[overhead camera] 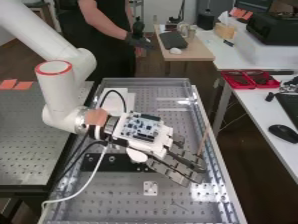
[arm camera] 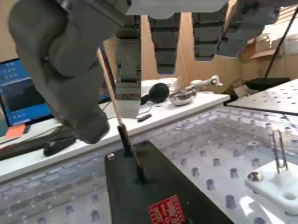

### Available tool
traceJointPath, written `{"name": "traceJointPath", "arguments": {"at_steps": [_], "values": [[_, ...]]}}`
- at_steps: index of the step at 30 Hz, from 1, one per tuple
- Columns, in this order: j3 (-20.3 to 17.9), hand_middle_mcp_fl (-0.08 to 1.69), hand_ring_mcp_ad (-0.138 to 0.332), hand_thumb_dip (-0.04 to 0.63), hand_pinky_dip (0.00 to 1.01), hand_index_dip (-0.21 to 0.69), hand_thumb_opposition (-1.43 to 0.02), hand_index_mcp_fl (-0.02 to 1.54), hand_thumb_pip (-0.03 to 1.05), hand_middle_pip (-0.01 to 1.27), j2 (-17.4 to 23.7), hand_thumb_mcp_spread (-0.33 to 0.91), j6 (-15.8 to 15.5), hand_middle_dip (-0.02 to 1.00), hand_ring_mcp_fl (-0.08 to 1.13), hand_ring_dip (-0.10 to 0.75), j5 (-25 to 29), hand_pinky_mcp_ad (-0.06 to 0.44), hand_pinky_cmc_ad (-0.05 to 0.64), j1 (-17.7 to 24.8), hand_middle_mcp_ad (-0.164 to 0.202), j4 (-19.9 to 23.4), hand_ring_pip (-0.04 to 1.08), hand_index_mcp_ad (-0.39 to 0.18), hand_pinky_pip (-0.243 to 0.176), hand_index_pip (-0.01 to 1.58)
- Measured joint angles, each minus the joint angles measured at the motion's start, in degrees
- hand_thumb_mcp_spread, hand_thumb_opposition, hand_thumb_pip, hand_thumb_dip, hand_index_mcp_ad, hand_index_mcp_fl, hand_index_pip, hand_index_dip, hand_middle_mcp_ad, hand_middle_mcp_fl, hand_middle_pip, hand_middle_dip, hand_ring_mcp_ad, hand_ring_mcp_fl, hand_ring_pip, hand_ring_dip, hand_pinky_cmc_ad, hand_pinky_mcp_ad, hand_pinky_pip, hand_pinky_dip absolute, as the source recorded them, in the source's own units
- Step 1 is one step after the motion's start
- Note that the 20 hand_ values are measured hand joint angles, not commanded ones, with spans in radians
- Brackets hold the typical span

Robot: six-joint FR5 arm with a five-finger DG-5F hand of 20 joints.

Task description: Grab the drill bit and place it in the clear container

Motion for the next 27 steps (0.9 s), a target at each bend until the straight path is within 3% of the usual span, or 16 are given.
{"name": "traceJointPath", "arguments": {"at_steps": [27], "values": [[5.07, 0.13, 0.244, 0.251, 0.18, 0.138, -0.86, 0.19, 0.67, 0.13, -3.38, 0.38, 0.18, 0.16, 0.02, -0.047, -7.63, 0.176, 0.164, -2.6, 0.11, -2.72, 0.09, -0.056, -0.129, 1.53]]}}
